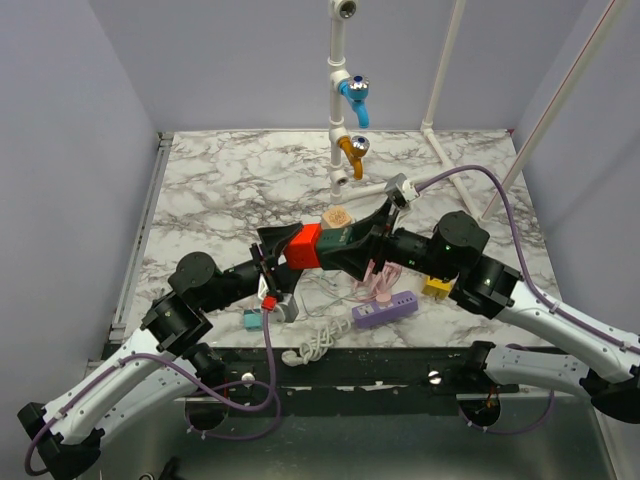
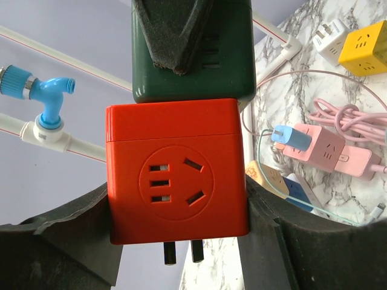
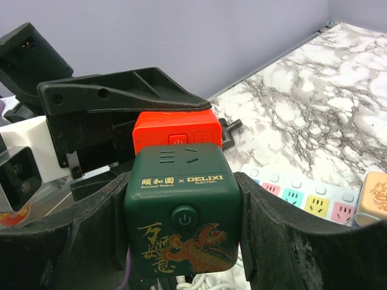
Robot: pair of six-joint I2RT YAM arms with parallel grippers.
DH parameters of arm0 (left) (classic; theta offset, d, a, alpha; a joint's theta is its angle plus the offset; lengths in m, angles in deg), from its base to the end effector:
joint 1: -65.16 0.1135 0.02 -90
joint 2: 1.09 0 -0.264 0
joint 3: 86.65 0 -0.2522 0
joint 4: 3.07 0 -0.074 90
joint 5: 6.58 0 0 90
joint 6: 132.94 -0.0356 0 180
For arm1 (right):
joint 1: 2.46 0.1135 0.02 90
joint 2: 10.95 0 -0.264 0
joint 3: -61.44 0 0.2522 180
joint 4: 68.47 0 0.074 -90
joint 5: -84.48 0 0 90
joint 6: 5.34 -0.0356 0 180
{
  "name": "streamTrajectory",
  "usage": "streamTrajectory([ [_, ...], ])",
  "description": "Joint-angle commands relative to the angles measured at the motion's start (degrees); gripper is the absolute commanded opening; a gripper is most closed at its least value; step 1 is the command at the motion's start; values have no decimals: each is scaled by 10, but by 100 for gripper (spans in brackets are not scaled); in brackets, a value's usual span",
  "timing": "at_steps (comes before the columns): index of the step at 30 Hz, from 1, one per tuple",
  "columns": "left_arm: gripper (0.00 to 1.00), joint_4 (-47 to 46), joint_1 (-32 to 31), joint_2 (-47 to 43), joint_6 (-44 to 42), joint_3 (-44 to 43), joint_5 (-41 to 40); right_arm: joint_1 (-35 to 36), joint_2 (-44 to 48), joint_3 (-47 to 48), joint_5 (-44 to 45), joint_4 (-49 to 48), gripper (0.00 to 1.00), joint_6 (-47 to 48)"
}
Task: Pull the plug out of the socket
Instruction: Remove the plug from the socket.
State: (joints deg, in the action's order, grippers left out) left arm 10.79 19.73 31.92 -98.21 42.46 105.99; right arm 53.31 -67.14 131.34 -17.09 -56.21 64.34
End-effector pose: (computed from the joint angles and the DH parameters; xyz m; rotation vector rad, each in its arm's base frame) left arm 0.0922 -0.1131 0.3422 1.3368 0.6979 -0.1575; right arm 0.1218 0.1917 0.3954 -0.6725 1.5350 1.1866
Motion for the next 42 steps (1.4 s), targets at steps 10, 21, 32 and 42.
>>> streamTrajectory([
  [10,0,-2,38,-5,-43,23,-11,-7,56,-7,37,77,1,15],
  [21,0,27,109,-7,-37,47,37,-8,111,-21,76,105,1,20],
  [32,0,55,164,-9,-57,71,59,-8,107,-19,200,161,1,24],
  [42,0,207,262,35,129,29,39,-171,17,-29,284,240,1,-118],
])
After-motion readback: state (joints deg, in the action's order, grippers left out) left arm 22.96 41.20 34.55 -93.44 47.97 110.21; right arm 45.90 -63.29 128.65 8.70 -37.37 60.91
